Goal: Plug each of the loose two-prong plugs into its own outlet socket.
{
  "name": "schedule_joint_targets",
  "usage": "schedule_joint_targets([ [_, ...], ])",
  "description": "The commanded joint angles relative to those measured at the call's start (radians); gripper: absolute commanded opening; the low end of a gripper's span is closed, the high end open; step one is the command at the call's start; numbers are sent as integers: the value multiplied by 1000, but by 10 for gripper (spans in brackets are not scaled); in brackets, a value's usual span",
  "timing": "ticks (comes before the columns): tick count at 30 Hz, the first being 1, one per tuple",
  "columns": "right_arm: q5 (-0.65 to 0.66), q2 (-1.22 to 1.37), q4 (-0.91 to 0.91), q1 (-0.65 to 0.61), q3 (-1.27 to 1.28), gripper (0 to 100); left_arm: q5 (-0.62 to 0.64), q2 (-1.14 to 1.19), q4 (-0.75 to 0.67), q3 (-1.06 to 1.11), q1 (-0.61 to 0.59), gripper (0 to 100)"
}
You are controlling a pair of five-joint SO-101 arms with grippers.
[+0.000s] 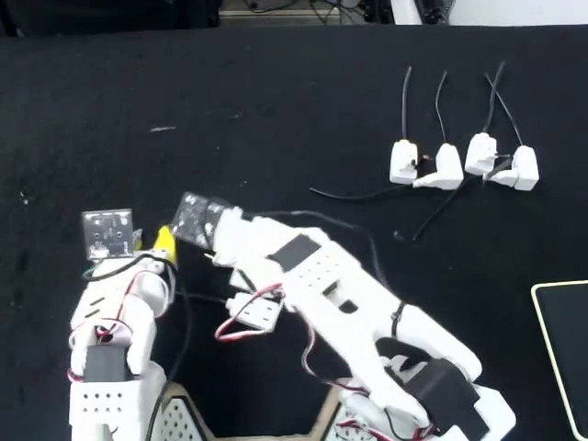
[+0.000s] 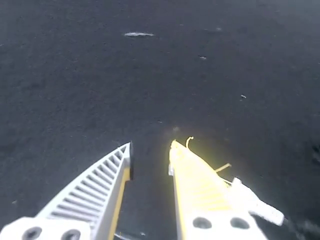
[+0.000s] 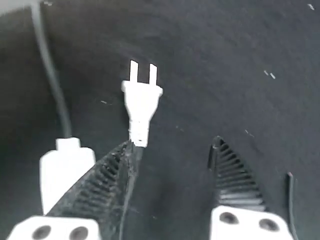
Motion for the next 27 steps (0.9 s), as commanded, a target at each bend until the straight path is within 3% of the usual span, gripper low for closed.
schedule_joint_targets([
  [1, -91, 25, -75, -38, -61, 226, 86, -8, 60, -128, -85, 130],
  [11, -66, 179, -98, -107, -124, 225, 319, -9, 87, -194, -377, 130],
  [18, 61, 239, -109, -84, -131, 196, 331, -9, 86, -194, -384, 130],
  [27, 72, 343, -63, 46, -245, 190, 331, -9, 87, -203, -383, 131],
])
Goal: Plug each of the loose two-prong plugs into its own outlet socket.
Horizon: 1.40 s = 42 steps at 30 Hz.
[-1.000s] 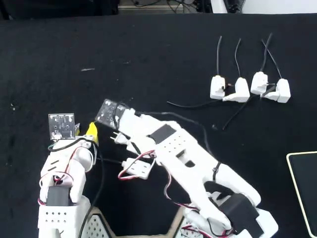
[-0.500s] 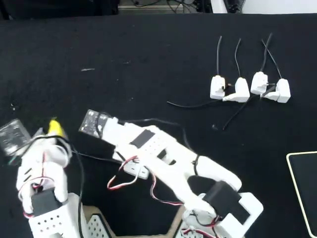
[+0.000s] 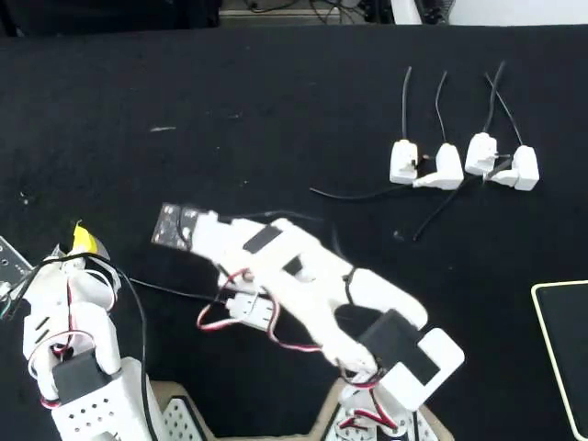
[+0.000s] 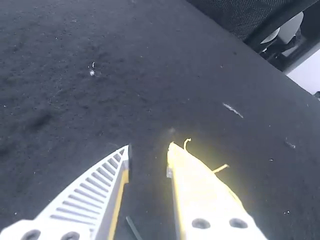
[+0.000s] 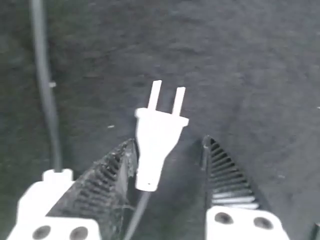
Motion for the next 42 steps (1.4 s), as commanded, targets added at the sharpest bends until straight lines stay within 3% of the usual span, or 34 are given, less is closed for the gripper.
schedule_joint_targets([
  [1, 5, -7, 17, 43, -74, 190, 11, -9, -2, -71, -10, 131],
  [9, -46, 1, -37, 23, -82, 82, 11, -9, -2, -71, -10, 133],
  [19, -64, 4, -48, 44, -84, 96, 11, -9, -2, -70, -10, 133],
  [25, -12, 5, -46, 69, -81, 95, 11, -9, -2, -68, -10, 133],
  [29, -11, 10, -46, 71, -82, 7, 11, -9, -2, -68, -10, 134],
  [34, -11, 54, -52, 71, -90, 10, 11, -9, -2, -68, -10, 134],
  [42, -17, 140, 84, 69, -239, 15, 11, -9, -2, -68, -10, 133],
])
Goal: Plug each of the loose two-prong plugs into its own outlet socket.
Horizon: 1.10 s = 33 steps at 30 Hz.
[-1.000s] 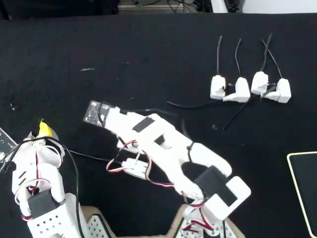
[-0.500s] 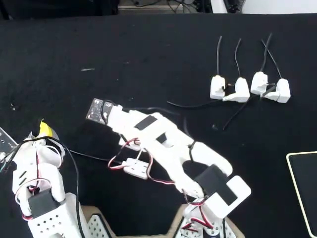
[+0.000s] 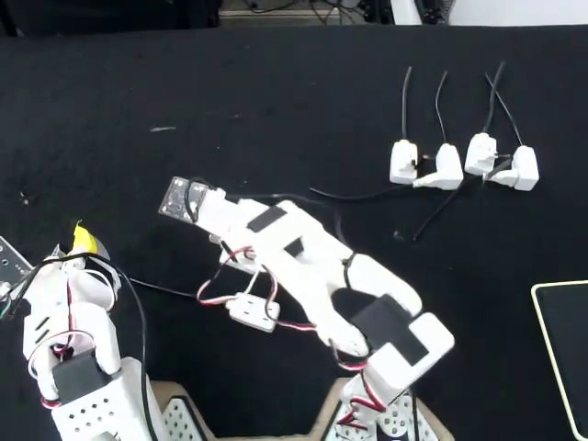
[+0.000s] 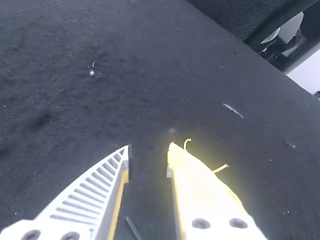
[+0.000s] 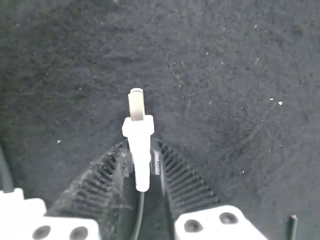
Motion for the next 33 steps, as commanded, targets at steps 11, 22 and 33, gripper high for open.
schedule_joint_targets([
  [11, -25, 200, 255, 11, -325, 57, 11, -9, -2, -68, -10, 133],
  [22, -21, 196, 256, 23, -323, 11, 11, -9, -2, -70, -10, 132],
  [33, -74, -318, 167, -23, 35, 11, -23, -9, -2, -67, 88, 133],
])
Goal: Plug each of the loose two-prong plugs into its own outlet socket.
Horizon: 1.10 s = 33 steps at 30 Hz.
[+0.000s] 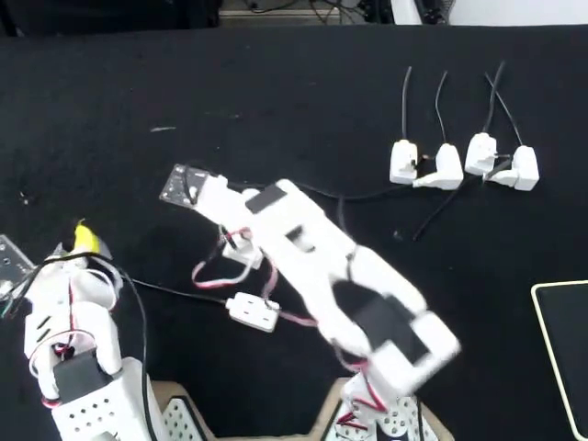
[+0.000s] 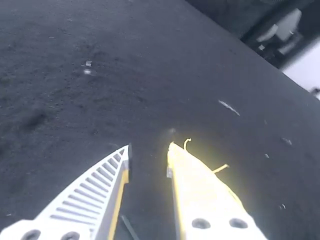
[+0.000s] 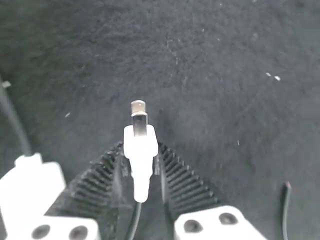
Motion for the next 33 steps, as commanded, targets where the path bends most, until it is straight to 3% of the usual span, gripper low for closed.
schedule_joint_targets([
  [1, -63, -280, -107, -74, 159, 11, -43, -9, 0, -67, 82, 132],
  [6, -112, -473, -338, -180, 374, 11, -95, -9, 6, -71, 182, 131],
  [13, -175, -493, -540, -192, 498, 11, -132, -9, 103, -157, 331, 131],
  [17, -193, -495, -559, -192, 515, 11, -146, -9, 149, -197, 412, 131],
  [20, -193, -495, -555, -193, 518, 11, -236, -9, 149, -193, 455, 131],
  [26, -193, -533, -551, -203, 549, 11, -331, -9, 92, -94, 467, 130],
  [33, -193, -691, -551, -249, 644, 11, -348, -9, 58, -61, 470, 130],
])
